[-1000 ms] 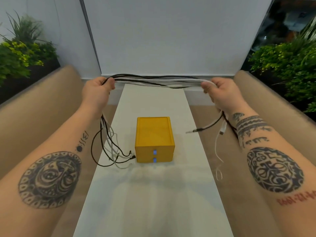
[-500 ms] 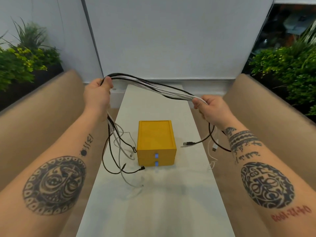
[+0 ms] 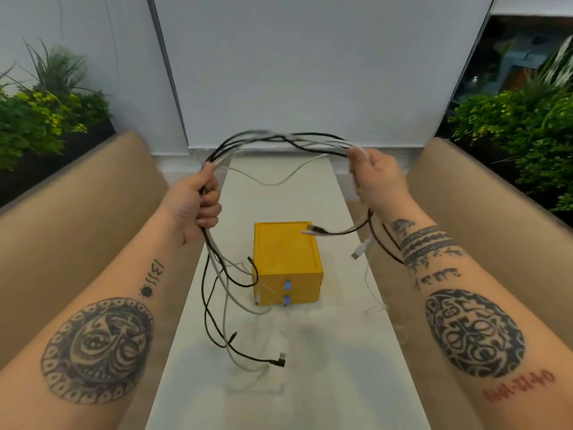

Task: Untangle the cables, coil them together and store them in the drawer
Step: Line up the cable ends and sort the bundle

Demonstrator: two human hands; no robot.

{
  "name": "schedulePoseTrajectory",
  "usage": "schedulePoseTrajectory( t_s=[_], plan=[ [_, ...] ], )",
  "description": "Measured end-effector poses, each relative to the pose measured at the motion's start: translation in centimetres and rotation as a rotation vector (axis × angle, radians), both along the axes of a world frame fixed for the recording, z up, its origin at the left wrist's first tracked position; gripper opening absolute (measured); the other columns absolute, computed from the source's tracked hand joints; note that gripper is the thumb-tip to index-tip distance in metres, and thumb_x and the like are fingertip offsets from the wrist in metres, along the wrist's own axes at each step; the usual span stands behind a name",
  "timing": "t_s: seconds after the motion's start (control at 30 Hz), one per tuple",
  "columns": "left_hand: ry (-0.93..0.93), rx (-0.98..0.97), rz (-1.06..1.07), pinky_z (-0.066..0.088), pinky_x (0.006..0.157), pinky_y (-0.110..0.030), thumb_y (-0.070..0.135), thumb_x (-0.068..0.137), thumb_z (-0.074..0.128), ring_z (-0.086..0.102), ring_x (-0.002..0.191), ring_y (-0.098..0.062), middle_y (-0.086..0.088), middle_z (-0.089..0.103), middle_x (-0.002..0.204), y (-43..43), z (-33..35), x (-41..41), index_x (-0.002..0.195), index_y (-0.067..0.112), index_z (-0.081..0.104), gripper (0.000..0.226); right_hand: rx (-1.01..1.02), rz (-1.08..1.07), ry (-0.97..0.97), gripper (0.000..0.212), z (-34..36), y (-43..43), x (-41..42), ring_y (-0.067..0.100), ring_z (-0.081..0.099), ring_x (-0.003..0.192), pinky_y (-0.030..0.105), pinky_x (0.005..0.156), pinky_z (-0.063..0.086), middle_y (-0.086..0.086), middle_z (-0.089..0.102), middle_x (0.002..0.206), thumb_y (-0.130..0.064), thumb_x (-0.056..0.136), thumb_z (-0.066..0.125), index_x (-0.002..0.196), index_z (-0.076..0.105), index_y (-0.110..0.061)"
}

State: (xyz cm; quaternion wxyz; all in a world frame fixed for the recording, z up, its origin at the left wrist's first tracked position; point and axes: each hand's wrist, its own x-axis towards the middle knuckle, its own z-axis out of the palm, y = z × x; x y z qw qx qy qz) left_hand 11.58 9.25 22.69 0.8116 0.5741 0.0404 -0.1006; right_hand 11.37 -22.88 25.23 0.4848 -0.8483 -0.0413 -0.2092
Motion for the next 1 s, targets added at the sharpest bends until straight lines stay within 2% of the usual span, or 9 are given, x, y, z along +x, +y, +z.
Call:
schedulePoseTrajectory(
  t_s=[0.1, 0.2, 0.43, 0.5, 0.6, 0.7, 0.8, 0.93, 1.0],
  plan=[
    [0.011, -0.124, 0.198, 0.004, 0.042, -0.020, 0.051, 0.101, 0.048, 0.011, 0.037, -0.008, 0.008, 0.020, 0.049, 2.6, -0.7, 0.2, 0.061, 0.025, 0.036, 0.048, -0.143, 0.136, 0.173, 0.038, 1.7, -1.4, -0.8, 0.009, 0.050, 0.047, 0.026, 0.051, 0.044, -0.002, 0.056, 0.061, -0.048, 0.096, 0.060, 0.081, 0.068, -0.015],
    [-0.033, -0.238, 0.309, 0.002, 0.043, -0.022, 0.050, 0.100, 0.048, 0.009, 0.040, -0.009, 0.009, 0.018, 0.049, 3.3, 0.5, 0.6, 0.059, 0.026, 0.036, 0.049, -0.133, 0.286, 0.358, 0.036, 0.1, -1.2, -1.1, 0.010, 0.049, 0.048, 0.025, 0.049, 0.042, -0.001, 0.057, 0.065, -0.045, 0.096, 0.062, 0.092, 0.070, -0.009],
    [-0.228, -0.327, 0.407, 0.005, 0.041, -0.028, 0.049, 0.103, 0.045, 0.005, 0.050, -0.012, 0.008, 0.017, 0.055, 2.2, 6.0, 0.7, 0.059, 0.027, 0.035, 0.050, -0.095, 0.455, 0.602, 0.029, -8.8, -0.1, -2.7, 0.017, 0.045, 0.052, 0.029, 0.049, 0.038, 0.001, 0.060, 0.065, -0.041, 0.096, 0.062, 0.090, 0.070, -0.014],
    [-0.280, -0.320, 0.398, 0.004, 0.043, -0.029, 0.048, 0.103, 0.044, 0.004, 0.051, -0.013, 0.007, 0.016, 0.055, 1.7, 7.3, 0.3, 0.060, 0.027, 0.035, 0.049, -0.097, 0.435, 0.667, 0.038, -12.3, 0.1, -3.8, 0.018, 0.046, 0.054, 0.035, 0.056, 0.039, -0.001, 0.056, 0.061, -0.053, 0.091, 0.055, 0.085, 0.073, -0.020],
    [-0.308, -0.297, 0.384, 0.004, 0.045, -0.030, 0.048, 0.103, 0.045, 0.004, 0.052, -0.013, 0.006, 0.017, 0.056, 1.0, 8.1, 0.0, 0.060, 0.027, 0.035, 0.049, 0.110, 0.350, 0.730, 0.073, -16.8, -0.2, -5.3, 0.017, 0.050, 0.059, 0.031, 0.061, 0.041, 0.001, 0.057, 0.065, -0.081, 0.079, 0.041, 0.083, 0.071, -0.015],
    [-0.312, -0.308, 0.398, 0.007, 0.043, -0.030, 0.047, 0.104, 0.044, 0.006, 0.052, -0.014, 0.006, 0.018, 0.058, 0.7, 8.0, 0.0, 0.061, 0.026, 0.036, 0.048, -0.019, 0.317, 0.708, 0.044, -19.5, -1.1, -6.9, 0.015, 0.065, 0.075, 0.030, 0.062, 0.050, -0.002, 0.072, 0.087, -0.059, 0.091, 0.052, 0.099, 0.073, -0.020],
    [-0.316, -0.324, 0.411, 0.009, 0.042, -0.029, 0.048, 0.104, 0.043, 0.007, 0.052, -0.013, 0.006, 0.018, 0.058, 0.9, 8.4, -0.1, 0.061, 0.026, 0.036, 0.049, -0.269, 0.308, 0.818, 0.020, -22.7, -3.4, -8.1, 0.008, 0.067, 0.066, 0.029, 0.066, 0.055, -0.007, 0.074, 0.084, -0.045, 0.093, 0.064, 0.098, 0.071, -0.027],
    [-0.311, -0.266, 0.380, 0.008, 0.044, -0.030, 0.048, 0.103, 0.045, 0.006, 0.052, -0.014, 0.006, 0.019, 0.057, 0.9, 8.8, 0.1, 0.061, 0.026, 0.037, 0.048, -0.459, 0.096, 1.057, 0.041, -23.8, -5.8, -8.1, 0.014, 0.055, 0.057, 0.029, 0.060, 0.048, -0.007, 0.061, 0.075, -0.038, 0.108, 0.039, 0.107, 0.067, -0.009],
    [-0.294, -0.200, 0.327, 0.007, 0.043, -0.029, 0.048, 0.103, 0.045, 0.006, 0.050, -0.014, 0.007, 0.019, 0.055, 0.3, 8.6, 0.2, 0.061, 0.027, 0.036, 0.048, -0.276, -0.061, 1.082, 0.058, -22.3, -6.0, -7.0, 0.019, 0.046, 0.054, 0.027, 0.056, 0.039, 0.002, 0.051, 0.071, -0.051, 0.106, 0.034, 0.090, 0.069, -0.008]
  ],
)
